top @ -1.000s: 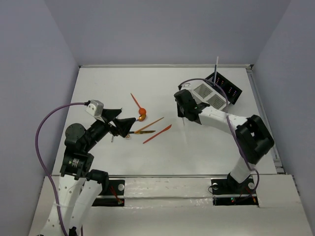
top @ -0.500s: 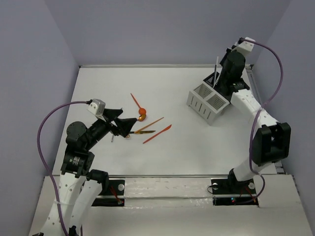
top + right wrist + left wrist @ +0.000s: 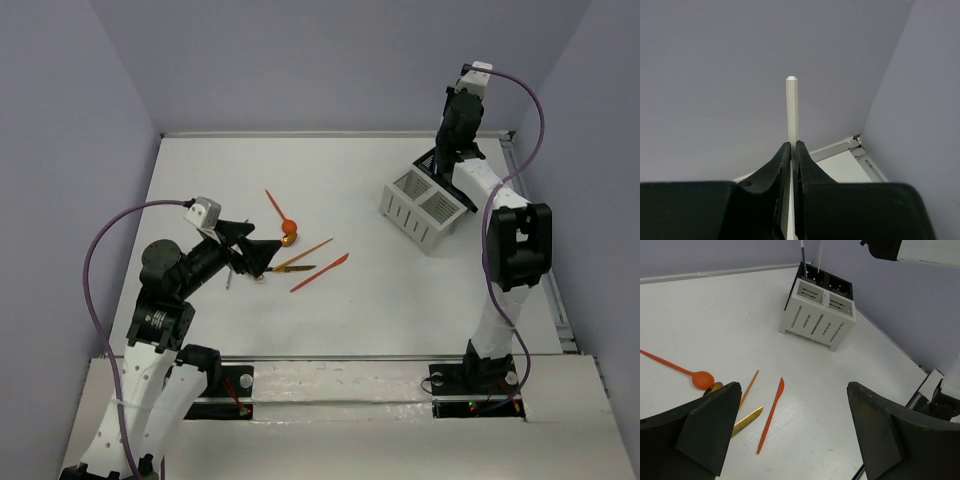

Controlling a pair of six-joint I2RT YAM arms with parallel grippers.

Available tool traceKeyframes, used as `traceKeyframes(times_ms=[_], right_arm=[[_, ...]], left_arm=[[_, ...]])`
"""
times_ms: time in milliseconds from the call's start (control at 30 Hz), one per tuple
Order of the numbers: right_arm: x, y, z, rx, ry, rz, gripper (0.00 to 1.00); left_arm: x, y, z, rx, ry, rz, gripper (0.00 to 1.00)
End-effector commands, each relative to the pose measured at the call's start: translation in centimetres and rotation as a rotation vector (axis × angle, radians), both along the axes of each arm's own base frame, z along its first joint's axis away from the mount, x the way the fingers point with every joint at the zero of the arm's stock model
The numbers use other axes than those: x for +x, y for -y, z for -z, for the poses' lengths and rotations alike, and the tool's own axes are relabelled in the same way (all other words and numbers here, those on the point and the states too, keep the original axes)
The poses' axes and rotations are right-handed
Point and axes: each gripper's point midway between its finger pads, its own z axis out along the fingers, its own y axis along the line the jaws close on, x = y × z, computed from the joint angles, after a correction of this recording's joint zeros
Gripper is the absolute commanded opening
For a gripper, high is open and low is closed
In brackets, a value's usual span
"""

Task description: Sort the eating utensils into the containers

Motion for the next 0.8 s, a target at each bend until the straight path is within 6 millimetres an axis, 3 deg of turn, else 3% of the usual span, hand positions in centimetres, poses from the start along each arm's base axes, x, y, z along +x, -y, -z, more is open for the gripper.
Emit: traceKeyframes(times_ms=[0, 133, 400, 533, 567, 633, 667, 733, 767], right_arm=[[-0.2, 0.8, -5.4, -0.019, 0.182, 0.039, 0.07], [0.1, 0.3, -1.6, 0.001, 0.144, 0.006, 0.07], [-0.7, -0.5, 1.7, 0.000, 0.110, -0.053, 0.10], [-1.2, -0.7, 0.3, 0.013, 0.091, -0.064, 0.36], [-1.8, -0.8, -1.2, 0.027, 0.109, -0.076, 0.48], [-2.5, -1.3, -2.0, 0.052, 0.090, -0.113, 0.52], [-3.6, -1.6, -3.9, 0.099, 0.126, -0.139, 0.53], [-4.5, -3.9, -3.8, 0.169, 0.095, -0.222, 0.53], [-5.7, -4.6, -5.1, 0.195, 0.108, -0.248, 0.53]], left_arm=[[-0.4, 0.4, -2.5, -0.017, 0.081, 0.030, 0.99], [-0.2, 0.2, -2.5, -0.018, 0.080, 0.021, 0.99], [-0.3, 0.2, -2.6, -0.018, 0.086, 0.021, 0.99], [-0.4, 0.1, -2.8, -0.021, 0.094, 0.018, 0.99], [-0.4, 0.1, -2.7, -0.021, 0.092, 0.019, 0.99], [-0.4, -0.1, -2.9, -0.023, 0.099, 0.010, 0.99], [-0.3, -0.1, -2.8, -0.023, 0.099, 0.007, 0.99], [-0.4, -0.2, -3.0, -0.026, 0.103, 0.002, 0.99], [-0.4, -0.2, -3.0, -0.026, 0.107, 0.001, 0.99]])
